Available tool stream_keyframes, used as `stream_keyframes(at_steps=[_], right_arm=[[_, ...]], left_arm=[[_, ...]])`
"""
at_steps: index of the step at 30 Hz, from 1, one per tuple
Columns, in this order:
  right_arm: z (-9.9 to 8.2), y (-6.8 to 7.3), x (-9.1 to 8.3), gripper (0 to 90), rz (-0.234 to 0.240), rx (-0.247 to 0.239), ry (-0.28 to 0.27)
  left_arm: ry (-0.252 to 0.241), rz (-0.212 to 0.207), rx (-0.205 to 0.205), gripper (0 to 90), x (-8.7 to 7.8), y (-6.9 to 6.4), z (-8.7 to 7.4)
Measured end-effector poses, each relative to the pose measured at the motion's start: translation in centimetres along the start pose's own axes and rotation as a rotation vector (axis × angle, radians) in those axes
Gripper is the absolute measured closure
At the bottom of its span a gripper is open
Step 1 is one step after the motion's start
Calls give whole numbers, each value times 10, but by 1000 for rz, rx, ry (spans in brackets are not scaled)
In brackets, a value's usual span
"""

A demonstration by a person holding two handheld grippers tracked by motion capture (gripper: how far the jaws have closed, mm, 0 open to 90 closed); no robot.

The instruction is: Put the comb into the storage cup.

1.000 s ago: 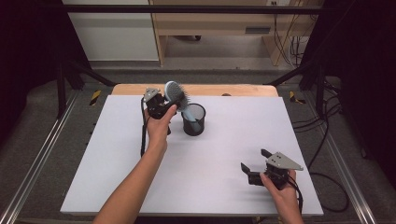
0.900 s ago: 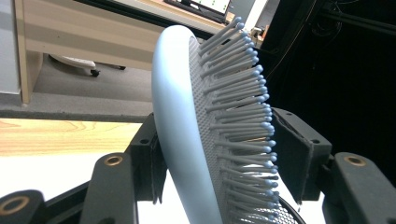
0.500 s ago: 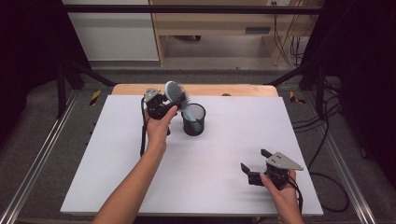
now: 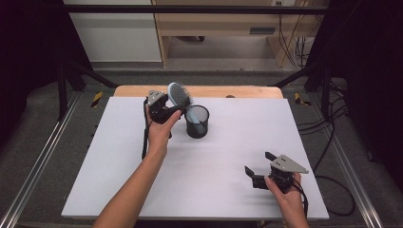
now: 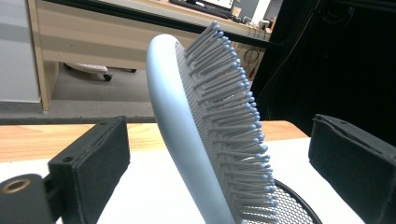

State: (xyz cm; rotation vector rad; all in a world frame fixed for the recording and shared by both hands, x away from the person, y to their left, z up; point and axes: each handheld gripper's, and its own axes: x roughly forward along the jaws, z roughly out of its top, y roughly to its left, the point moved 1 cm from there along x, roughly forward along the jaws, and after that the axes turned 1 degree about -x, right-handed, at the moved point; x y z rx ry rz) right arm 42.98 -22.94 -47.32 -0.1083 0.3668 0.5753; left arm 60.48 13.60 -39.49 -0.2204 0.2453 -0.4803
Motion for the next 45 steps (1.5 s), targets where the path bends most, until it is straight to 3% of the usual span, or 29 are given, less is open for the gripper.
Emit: stream_keyframes(at_steps=[18,22,45], right_arm=[[0,0,0,53,3,-3,3],[0,0,0,53,3,-3,3],[0,0,0,35,2,-2,-3]], left_arm=[[-2,-3,10,39,-1,-1,-1],[3,3,36,38,-1,-3,-2],[-3,-2,45,32,-7,-4,-2]])
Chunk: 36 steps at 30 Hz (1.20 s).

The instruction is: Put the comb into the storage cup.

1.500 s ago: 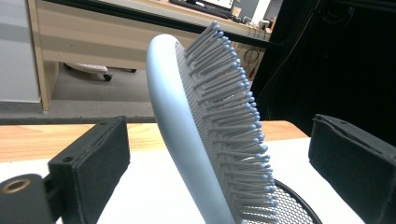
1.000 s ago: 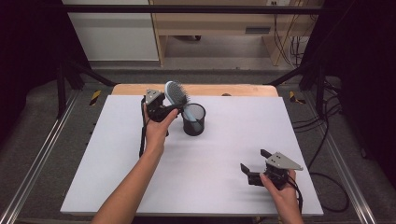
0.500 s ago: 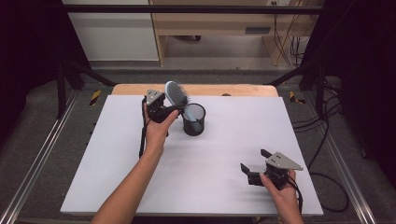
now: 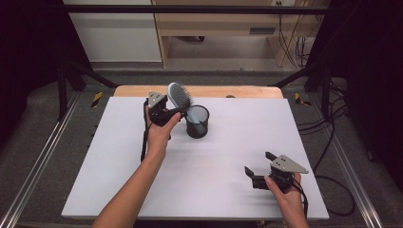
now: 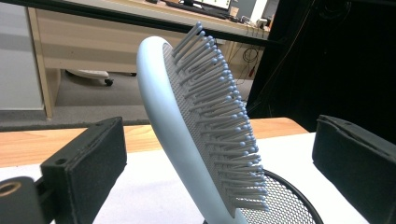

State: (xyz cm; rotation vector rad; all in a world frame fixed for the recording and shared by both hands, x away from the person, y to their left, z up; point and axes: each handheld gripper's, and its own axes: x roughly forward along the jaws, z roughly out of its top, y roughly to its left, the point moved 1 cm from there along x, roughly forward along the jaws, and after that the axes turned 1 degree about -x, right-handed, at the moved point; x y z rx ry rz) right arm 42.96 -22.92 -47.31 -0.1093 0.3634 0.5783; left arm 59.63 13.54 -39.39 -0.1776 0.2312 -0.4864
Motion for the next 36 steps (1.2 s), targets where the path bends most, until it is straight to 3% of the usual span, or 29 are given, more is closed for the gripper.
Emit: stream_keyframes(at_steps=[36], right_arm=[[0,2,1,33,-1,-16,-7]], left_arm=[[10,9,50,29,-20,1,-10]])
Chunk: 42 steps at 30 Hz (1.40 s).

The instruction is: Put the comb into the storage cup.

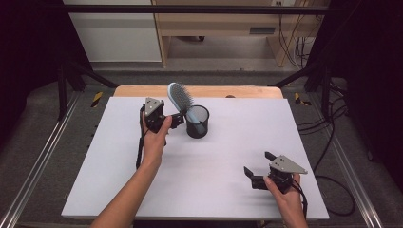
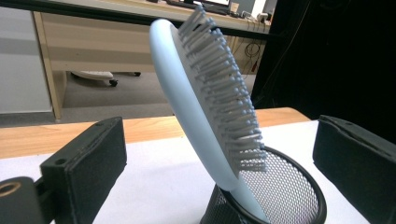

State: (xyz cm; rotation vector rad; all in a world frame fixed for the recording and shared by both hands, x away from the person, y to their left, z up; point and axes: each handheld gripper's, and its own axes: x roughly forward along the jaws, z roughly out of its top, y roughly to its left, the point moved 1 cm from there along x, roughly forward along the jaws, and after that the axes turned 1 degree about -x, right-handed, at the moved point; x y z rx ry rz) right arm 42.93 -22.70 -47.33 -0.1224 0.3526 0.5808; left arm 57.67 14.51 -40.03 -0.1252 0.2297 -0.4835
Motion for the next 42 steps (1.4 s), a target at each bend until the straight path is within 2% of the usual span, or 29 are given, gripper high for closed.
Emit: stream_keyframes(at_steps=[11,12,14,18,21,25,29,42], right_arm=[[0,1,0,32,1,1,-19],[1,1,0,32,1,0,-22],[1,2,0,32,1,-1,-29],[1,2,0,30,0,4,-38],[2,3,-1,29,0,4,-41],[1,2,-1,29,-4,2,-41],[2,2,-1,29,-8,0,-45],[2,2,0,28,-11,0,-47]], left_arm=[[-13,-3,8,29,-8,1,4],[-14,-4,11,29,-9,1,4],[-22,-12,43,29,-10,1,5],[-23,-14,36,27,-13,1,7],[-28,-16,50,27,-15,1,9],[-27,-21,47,27,-18,0,10],[-27,-17,68,27,-21,-1,12],[-38,-21,66,24,-31,3,16]])
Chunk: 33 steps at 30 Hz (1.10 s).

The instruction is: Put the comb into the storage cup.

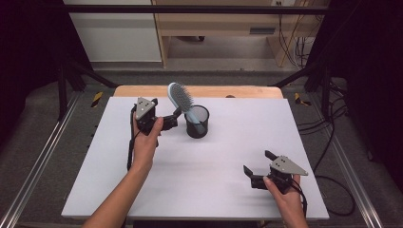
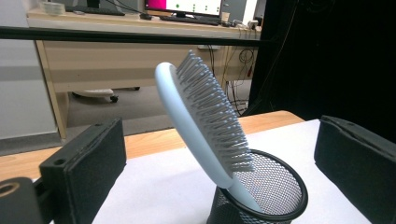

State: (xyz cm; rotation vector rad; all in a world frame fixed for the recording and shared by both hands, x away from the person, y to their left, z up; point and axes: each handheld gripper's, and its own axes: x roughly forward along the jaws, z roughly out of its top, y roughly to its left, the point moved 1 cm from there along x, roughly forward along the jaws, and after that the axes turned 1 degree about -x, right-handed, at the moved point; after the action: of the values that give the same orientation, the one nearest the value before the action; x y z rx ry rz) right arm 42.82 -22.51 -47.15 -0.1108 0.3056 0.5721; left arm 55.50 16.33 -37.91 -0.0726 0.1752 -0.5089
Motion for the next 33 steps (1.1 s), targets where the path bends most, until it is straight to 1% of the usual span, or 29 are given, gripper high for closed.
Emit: stream_keyframes(at_steps=[3,6,10,15,19,22,25,33], right_arm=[[0,0,0,28,0,0,0],[0,0,0,29,0,2,-1],[0,0,0,29,4,3,1],[0,0,0,28,5,4,1],[0,0,1,29,3,4,1],[0,0,0,28,2,6,2],[0,0,1,29,-1,5,3],[0,0,1,28,-1,3,2]], left_arm=[[1,1,0,23,-2,2,0],[3,0,16,23,-5,2,1],[1,1,24,21,-9,4,3],[-4,6,24,19,-14,8,8],[-9,4,10,18,-19,11,10],[-8,1,18,18,-23,12,13],[-9,-4,17,18,-28,14,16],[-18,0,22,18,-38,19,21]])
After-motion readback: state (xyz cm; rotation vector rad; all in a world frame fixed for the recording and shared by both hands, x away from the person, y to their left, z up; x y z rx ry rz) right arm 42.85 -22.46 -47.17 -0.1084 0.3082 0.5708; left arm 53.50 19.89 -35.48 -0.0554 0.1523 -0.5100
